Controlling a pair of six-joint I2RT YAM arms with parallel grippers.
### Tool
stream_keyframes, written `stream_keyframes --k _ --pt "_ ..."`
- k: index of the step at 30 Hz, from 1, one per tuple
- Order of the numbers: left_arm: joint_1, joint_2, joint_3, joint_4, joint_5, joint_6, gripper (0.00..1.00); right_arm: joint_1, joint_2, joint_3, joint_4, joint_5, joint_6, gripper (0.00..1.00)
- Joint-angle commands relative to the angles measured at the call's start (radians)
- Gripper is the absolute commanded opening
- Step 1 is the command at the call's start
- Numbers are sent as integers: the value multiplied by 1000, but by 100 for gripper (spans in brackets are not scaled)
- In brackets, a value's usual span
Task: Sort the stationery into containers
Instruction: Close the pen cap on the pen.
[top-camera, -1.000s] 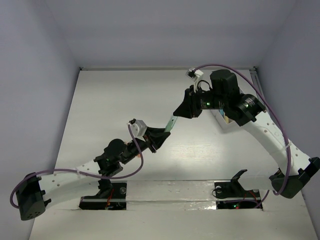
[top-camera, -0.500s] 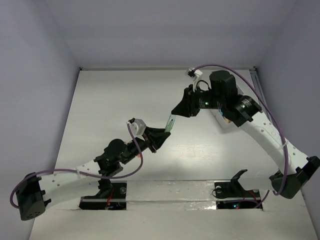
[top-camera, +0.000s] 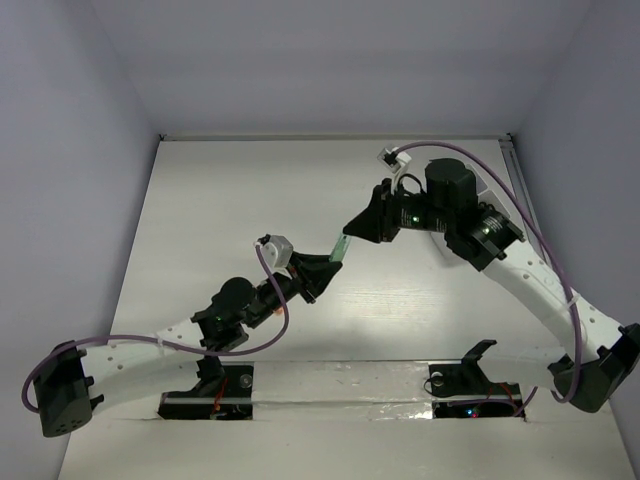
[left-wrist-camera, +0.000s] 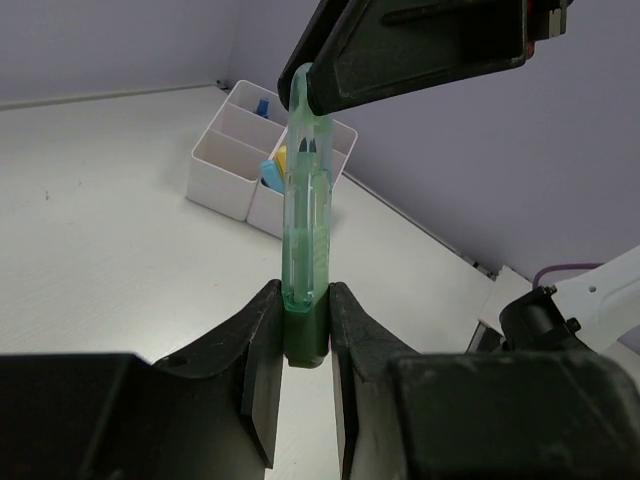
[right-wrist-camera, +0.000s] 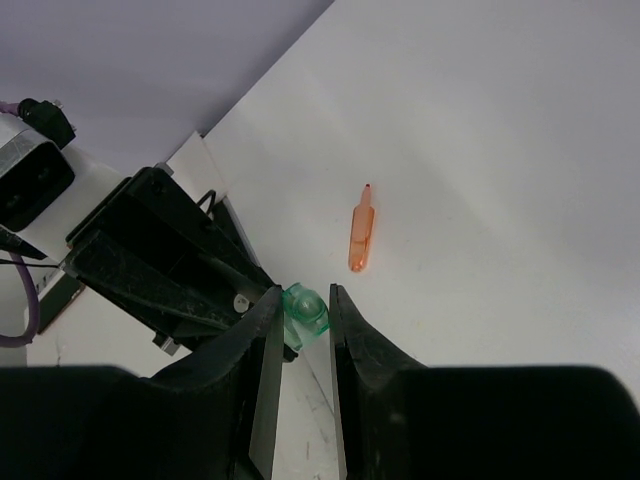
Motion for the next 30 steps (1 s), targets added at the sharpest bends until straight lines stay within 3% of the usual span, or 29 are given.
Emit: stream_keyframes --k 1,13,30 --pt "-1 -11 83 207 -35 -12 0 20 -21 -53 19 6 21 0" --pt "-1 12 135 191 -18 -6 0 101 1 -111 26 26 35 0" --pt "8 45 316 102 -57 20 0 196 -84 -358 89 141 95 0"
